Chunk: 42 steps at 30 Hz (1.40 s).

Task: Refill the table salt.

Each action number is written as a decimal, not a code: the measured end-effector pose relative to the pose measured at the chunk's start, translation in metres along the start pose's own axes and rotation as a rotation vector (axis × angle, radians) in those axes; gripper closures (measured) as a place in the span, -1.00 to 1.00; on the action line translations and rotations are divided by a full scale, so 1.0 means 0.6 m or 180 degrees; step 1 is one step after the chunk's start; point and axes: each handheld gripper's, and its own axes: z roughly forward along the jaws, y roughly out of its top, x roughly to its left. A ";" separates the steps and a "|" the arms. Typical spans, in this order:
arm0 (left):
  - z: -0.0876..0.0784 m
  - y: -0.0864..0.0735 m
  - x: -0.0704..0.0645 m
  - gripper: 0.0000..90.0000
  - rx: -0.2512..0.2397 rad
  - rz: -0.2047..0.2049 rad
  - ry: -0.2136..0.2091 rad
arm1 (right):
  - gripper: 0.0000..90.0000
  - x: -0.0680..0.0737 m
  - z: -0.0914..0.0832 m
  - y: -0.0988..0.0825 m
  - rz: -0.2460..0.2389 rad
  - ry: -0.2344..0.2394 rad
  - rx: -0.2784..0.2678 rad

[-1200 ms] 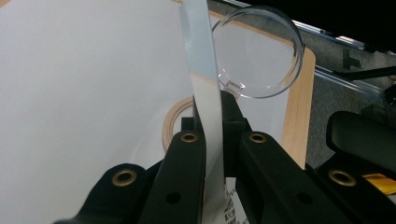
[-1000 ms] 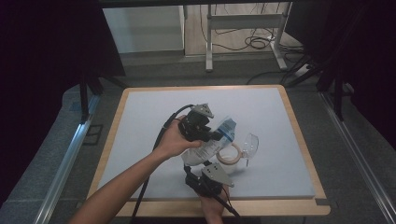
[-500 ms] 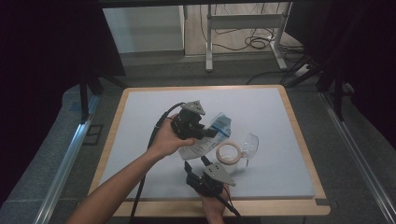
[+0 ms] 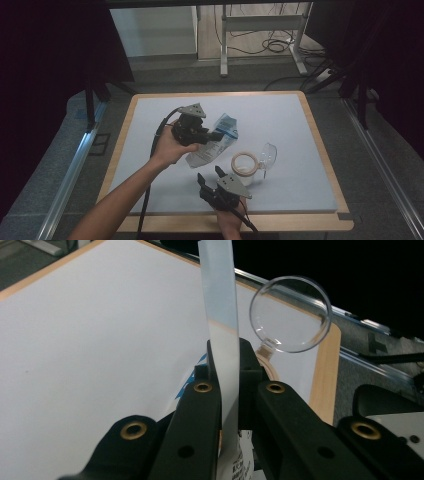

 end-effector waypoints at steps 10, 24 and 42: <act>-0.021 -0.024 0.036 1.00 -0.0162 -0.0143 0.0134 | -0.20 -0.002 -0.006 0.005 -0.0133 0.0014 0.0061; -0.048 -0.066 0.087 1.00 -0.0392 -0.0383 0.0406 | -0.21 -0.018 -0.010 0.008 -0.0179 0.0106 0.0243; -0.056 -0.114 0.140 1.00 -0.0585 -0.0608 0.0684 | -0.21 -0.039 -0.029 0.000 -0.0316 0.0150 0.0395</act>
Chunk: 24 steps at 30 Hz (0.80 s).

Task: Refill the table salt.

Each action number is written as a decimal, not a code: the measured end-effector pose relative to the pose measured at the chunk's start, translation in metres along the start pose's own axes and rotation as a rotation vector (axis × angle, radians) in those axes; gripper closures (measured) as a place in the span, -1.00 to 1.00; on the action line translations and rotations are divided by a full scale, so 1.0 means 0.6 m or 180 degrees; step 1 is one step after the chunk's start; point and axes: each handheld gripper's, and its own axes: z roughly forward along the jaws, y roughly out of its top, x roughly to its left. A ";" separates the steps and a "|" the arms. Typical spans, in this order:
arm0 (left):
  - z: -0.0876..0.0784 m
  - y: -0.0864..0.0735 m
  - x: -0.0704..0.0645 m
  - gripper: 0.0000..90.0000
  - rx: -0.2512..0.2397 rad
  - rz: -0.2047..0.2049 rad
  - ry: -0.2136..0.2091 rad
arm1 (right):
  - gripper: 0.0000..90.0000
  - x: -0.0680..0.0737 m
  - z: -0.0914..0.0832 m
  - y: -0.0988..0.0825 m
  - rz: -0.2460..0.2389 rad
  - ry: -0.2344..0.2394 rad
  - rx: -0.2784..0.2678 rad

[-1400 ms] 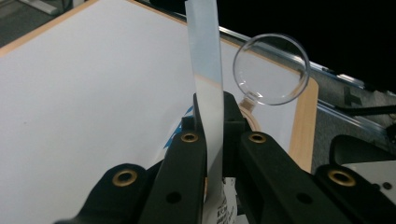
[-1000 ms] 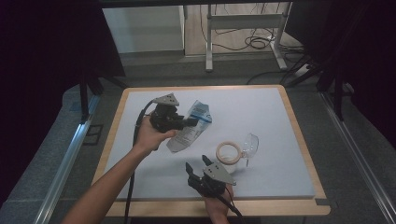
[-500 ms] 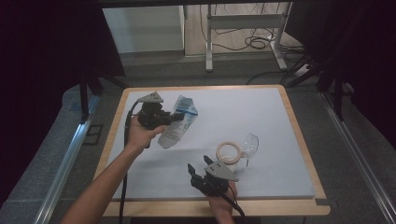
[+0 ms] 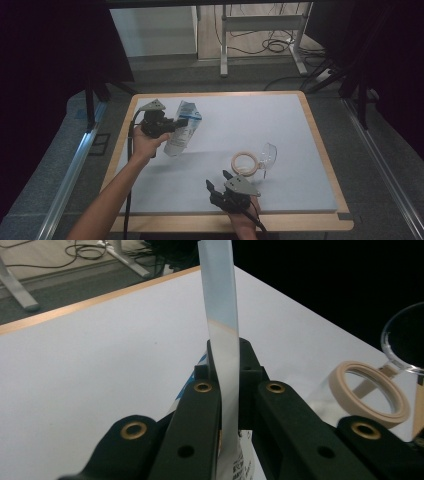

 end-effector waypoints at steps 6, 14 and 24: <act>0.002 -0.009 0.012 1.00 -0.0029 -0.0075 0.0060 | -0.21 -0.001 -0.003 0.000 0.0005 0.0004 0.0001; -0.007 -0.040 0.026 1.00 -0.0092 -0.0159 0.0139 | -0.22 -0.001 -0.009 0.001 -0.0017 0.0003 -0.0016; -0.028 -0.088 0.041 1.00 -0.0143 -0.0255 0.0186 | -0.22 -0.003 -0.011 -0.001 -0.0033 -0.0008 -0.0003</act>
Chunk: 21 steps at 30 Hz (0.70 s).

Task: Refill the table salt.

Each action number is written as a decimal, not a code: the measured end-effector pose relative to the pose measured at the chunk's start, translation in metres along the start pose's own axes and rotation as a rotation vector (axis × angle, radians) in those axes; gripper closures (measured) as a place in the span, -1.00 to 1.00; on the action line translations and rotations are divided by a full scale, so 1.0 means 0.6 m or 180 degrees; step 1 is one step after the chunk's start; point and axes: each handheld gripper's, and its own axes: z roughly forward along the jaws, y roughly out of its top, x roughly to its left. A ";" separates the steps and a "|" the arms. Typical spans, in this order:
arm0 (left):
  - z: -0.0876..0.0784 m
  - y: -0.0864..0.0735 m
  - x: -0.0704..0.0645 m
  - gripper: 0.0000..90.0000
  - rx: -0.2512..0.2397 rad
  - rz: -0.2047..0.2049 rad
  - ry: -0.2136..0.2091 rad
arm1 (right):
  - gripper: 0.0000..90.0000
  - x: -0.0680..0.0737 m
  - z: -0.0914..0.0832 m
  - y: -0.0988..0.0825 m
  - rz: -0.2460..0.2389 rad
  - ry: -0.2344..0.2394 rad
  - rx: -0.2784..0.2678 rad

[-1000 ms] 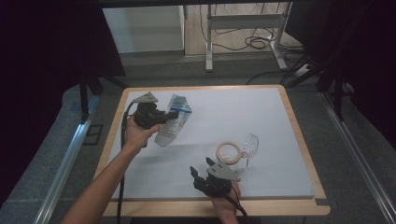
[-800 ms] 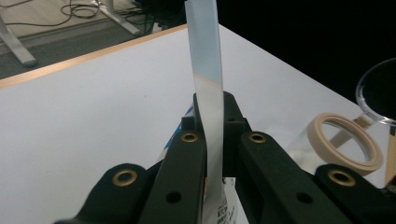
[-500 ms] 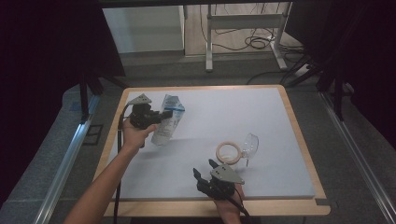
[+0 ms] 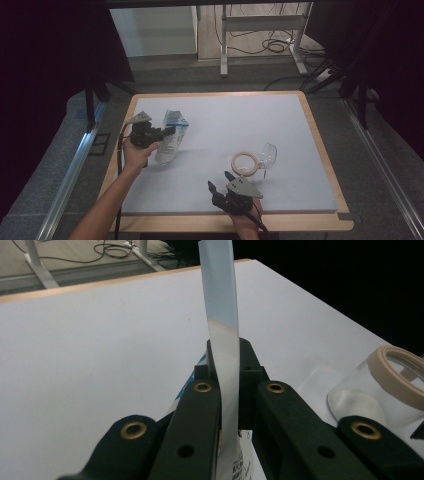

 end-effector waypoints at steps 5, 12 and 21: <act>-0.013 -0.024 0.008 1.00 -0.0072 -0.0045 -0.0005 | -0.22 0.000 -0.001 -0.001 0.0001 -0.0002 -0.0002; -0.027 -0.040 0.003 0.99 -0.0129 -0.0033 -0.0086 | -0.22 0.000 -0.005 -0.001 -0.0007 -0.0012 -0.0005; -0.058 -0.073 -0.005 0.92 -0.0187 0.0020 -0.0037 | -0.22 -0.009 -0.024 -0.003 -0.0024 -0.0008 -0.0035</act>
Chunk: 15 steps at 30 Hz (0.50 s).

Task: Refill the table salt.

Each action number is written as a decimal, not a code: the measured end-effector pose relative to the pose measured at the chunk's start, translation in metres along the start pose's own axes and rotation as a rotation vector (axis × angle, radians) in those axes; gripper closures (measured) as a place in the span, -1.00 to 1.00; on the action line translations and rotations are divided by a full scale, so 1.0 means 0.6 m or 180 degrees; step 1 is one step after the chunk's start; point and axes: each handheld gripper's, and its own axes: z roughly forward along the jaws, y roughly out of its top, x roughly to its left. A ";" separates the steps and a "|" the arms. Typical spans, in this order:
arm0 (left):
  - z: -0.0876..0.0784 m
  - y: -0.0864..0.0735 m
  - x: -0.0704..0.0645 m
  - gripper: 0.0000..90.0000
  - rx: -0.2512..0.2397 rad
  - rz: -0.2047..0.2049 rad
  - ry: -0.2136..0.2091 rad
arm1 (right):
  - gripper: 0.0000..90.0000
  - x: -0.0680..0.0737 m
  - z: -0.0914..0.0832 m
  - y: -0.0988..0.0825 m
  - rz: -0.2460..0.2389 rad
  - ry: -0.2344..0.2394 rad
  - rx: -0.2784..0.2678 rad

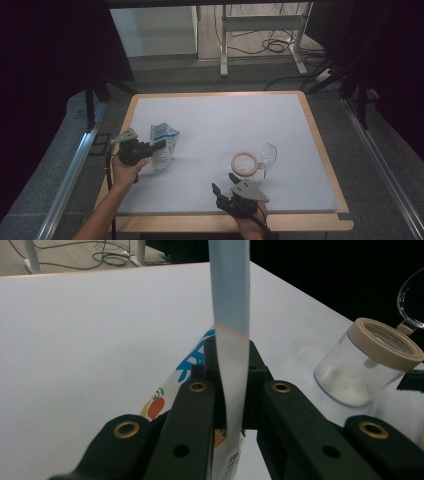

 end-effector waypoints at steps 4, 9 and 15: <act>-0.006 -0.007 -0.003 0.88 -0.0008 0.0027 0.0009 | -0.22 -0.011 -0.010 0.005 0.0004 -0.0013 -0.0053; -0.009 -0.012 -0.004 0.85 -0.0021 0.0024 0.0015 | -0.22 -0.025 -0.026 0.011 0.0031 -0.0017 -0.0135; -0.014 -0.021 -0.003 0.81 -0.0010 -0.0004 0.0008 | -0.22 -0.033 -0.043 0.018 -0.0003 0.0032 -0.0238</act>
